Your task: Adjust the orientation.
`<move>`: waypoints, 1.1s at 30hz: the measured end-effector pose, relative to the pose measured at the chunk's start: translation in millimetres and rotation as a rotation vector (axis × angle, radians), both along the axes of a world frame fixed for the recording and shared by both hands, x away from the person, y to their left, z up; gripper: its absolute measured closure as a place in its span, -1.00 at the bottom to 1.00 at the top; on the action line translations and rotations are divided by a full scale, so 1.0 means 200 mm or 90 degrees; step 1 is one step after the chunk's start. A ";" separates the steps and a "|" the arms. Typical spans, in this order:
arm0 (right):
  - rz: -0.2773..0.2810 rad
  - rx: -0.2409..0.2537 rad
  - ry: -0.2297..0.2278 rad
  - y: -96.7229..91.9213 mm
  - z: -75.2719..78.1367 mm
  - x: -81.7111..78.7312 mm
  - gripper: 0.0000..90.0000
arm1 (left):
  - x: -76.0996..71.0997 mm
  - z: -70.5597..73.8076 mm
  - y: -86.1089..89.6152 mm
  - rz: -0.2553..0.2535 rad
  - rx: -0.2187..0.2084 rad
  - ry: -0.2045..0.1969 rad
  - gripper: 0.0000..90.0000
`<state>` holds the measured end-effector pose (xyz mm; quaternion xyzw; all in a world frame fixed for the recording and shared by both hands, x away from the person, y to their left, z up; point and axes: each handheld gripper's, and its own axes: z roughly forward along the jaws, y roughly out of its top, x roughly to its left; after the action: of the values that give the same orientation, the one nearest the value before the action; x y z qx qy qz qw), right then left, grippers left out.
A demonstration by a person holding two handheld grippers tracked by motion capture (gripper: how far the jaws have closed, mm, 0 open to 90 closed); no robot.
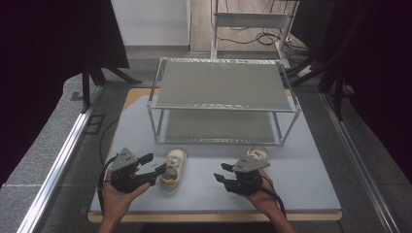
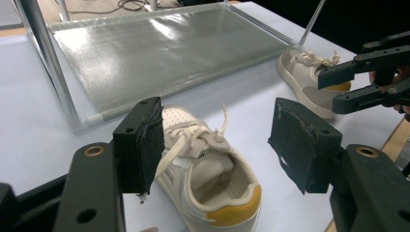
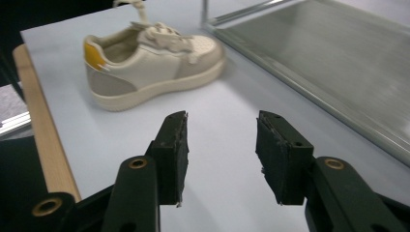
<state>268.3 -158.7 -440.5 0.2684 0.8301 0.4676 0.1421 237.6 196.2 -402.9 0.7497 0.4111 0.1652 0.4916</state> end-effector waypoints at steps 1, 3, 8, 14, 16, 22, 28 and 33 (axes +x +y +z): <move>-0.006 0.001 0.004 -0.02 0.00 0.00 0.23 | 0.00 0.00 0.00 -0.001 0.000 -0.001 -0.19; -0.024 -0.003 0.008 -0.06 -0.01 -0.01 0.39 | 0.02 0.01 -0.01 -0.006 0.001 -0.002 -0.19; -0.055 -0.030 0.012 -0.09 -0.02 -0.02 0.52 | 0.04 0.01 -0.03 -0.021 0.005 -0.003 -0.19; -0.095 -0.040 0.015 -0.15 -0.01 -0.03 0.66 | 0.07 0.01 -0.06 -0.038 0.009 0.001 -0.20; -0.106 -0.042 0.021 -0.17 -0.02 -0.03 0.71 | 0.08 0.01 -0.07 -0.039 0.010 0.003 -0.20; -0.113 -0.047 0.031 -0.17 -0.05 -0.02 0.76 | 0.11 -0.01 -0.08 -0.048 0.015 0.011 -0.20; -0.126 -0.076 0.024 -0.11 -0.09 0.00 0.83 | 0.12 -0.02 -0.09 -0.051 0.016 0.013 -0.21; -0.145 -0.114 0.002 -0.06 -0.10 0.03 0.87 | 0.11 -0.02 -0.08 -0.047 0.015 0.013 -0.21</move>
<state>273.8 -171.1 -460.2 0.3481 0.8329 0.3720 0.2161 259.6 179.9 -407.4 0.7718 0.3861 0.1440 0.4843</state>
